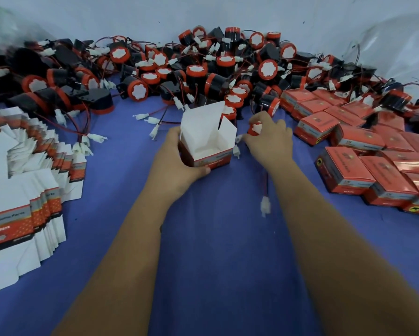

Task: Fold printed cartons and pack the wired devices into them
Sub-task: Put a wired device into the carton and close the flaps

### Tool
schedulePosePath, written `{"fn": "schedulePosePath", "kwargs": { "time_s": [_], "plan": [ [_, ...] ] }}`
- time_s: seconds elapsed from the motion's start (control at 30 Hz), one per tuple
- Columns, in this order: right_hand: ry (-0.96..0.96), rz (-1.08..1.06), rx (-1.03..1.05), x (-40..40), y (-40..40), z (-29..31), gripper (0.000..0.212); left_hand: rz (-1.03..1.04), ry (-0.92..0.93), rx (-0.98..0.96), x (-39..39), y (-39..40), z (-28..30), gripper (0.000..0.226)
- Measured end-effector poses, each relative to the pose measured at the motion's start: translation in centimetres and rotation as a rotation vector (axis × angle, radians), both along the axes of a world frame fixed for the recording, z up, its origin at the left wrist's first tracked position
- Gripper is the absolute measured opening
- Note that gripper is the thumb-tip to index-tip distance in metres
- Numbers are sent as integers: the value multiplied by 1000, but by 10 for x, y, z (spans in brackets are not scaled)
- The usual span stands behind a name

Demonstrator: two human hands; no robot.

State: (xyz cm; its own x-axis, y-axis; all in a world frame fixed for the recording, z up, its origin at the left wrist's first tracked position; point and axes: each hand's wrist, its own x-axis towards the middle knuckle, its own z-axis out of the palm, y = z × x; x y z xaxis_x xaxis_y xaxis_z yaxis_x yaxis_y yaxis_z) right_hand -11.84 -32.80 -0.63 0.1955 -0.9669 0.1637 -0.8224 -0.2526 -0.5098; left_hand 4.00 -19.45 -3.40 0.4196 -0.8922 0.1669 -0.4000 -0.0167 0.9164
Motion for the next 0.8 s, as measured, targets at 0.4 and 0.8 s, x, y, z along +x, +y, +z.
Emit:
{"fn": "schedulePosePath", "kwargs": {
  "time_s": [0.4, 0.8],
  "plan": [
    [-471, 357, -660, 27, 100, 16, 54, 150, 13, -80, -7, 4, 3, 57],
    [-289, 563, -449, 19, 97, -2, 47, -111, 81, -50, -2, 9, 5, 64]
  ]
}}
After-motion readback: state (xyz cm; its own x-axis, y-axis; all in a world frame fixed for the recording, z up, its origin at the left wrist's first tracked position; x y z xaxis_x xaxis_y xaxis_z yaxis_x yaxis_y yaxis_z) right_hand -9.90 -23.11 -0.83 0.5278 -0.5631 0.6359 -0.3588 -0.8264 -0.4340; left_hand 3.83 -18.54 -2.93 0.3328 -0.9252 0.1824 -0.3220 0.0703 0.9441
